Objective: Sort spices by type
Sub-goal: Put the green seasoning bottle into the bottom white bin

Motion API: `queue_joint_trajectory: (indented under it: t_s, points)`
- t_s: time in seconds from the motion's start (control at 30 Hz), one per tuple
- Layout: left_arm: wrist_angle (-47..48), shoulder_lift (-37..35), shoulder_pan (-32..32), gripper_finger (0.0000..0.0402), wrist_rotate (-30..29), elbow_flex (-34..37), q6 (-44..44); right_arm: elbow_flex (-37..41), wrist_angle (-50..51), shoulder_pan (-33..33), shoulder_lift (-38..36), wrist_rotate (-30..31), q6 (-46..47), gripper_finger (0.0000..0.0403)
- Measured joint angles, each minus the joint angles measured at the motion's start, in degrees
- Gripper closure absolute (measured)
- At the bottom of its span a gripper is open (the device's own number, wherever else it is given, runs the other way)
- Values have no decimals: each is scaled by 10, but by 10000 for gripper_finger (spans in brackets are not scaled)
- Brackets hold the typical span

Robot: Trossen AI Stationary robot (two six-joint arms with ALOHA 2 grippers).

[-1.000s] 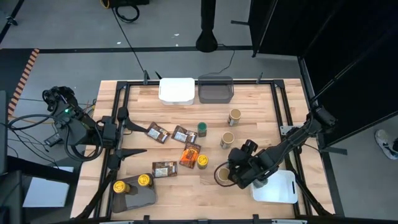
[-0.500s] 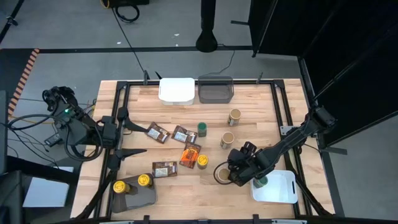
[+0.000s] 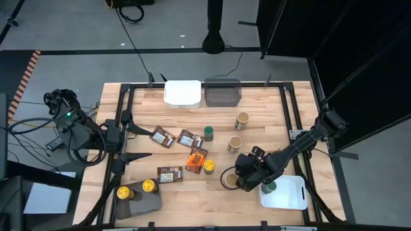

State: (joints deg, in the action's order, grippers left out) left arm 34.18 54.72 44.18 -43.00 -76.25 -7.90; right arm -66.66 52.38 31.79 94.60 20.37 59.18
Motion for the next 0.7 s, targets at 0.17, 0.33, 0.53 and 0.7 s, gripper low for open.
queue_joint_trajectory:
  t_s: [0.17,0.33,0.53,0.7]
  points:
    - [0,0,0,103,0,0,0,-35,54,3,-7,10,6,195]
    - [0,0,0,103,-1,0,1,-66,107,20,-42,23,40,195]
    - [0,0,0,103,-2,0,2,-92,219,86,-102,36,164,195]
    - [1,0,0,103,-2,0,2,-95,313,173,-148,36,341,195]
